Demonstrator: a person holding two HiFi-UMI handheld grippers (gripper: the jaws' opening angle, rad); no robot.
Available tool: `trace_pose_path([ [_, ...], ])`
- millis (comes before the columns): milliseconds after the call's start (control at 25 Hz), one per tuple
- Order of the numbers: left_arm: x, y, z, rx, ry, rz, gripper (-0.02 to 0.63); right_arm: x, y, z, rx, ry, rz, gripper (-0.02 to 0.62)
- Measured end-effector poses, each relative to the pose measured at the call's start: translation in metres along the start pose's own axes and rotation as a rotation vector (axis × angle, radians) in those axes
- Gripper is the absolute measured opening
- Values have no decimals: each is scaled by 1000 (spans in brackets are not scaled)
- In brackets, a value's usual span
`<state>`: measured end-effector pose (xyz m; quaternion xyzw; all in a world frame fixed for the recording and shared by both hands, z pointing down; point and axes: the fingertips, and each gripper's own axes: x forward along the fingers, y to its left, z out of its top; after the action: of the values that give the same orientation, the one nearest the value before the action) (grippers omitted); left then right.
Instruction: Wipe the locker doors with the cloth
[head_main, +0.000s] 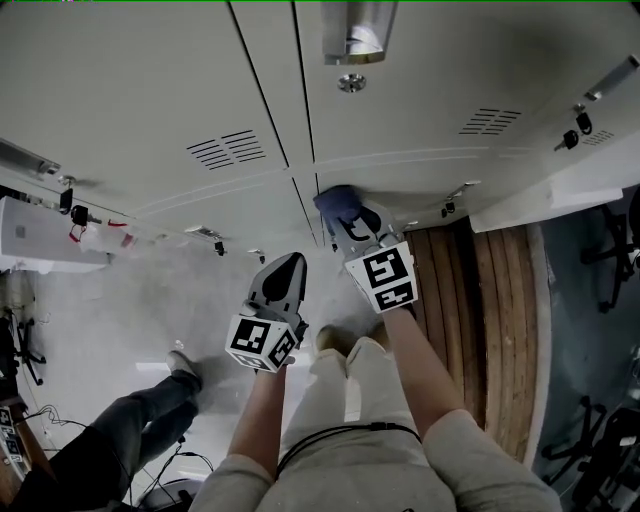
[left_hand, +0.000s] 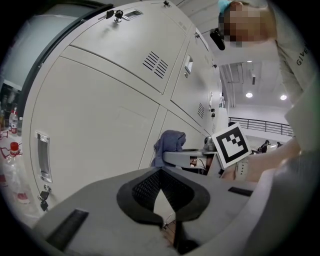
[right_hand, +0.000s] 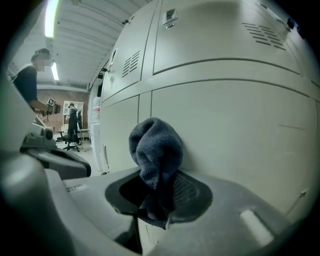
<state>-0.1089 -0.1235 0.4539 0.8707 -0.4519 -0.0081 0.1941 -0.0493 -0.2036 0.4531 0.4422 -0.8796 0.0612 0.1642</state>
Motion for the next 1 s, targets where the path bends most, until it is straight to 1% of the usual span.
trace_pose_path([
  [160, 8, 7, 2, 6, -21, 7, -2, -4, -15, -10, -6, 6, -23, 106],
  [240, 14, 7, 2, 13, -28, 6, -2, -9, -31, -19, 11, 11, -48, 106],
  [400, 23, 4, -2, 25, -46, 9, -2, -24, -65, -39, 7, 31, -94, 104],
  [560, 31, 3, -12, 44, -55, 11, -2, -39, -96, -55, 0, 44, -136, 104],
  [840, 43, 4, -29, 41, -63, 8, -2, -66, -149, -77, 9, 55, -205, 104],
  [1000, 46, 4, -36, 45, -59, 6, -2, -77, -171, -86, 19, 61, -250, 104],
])
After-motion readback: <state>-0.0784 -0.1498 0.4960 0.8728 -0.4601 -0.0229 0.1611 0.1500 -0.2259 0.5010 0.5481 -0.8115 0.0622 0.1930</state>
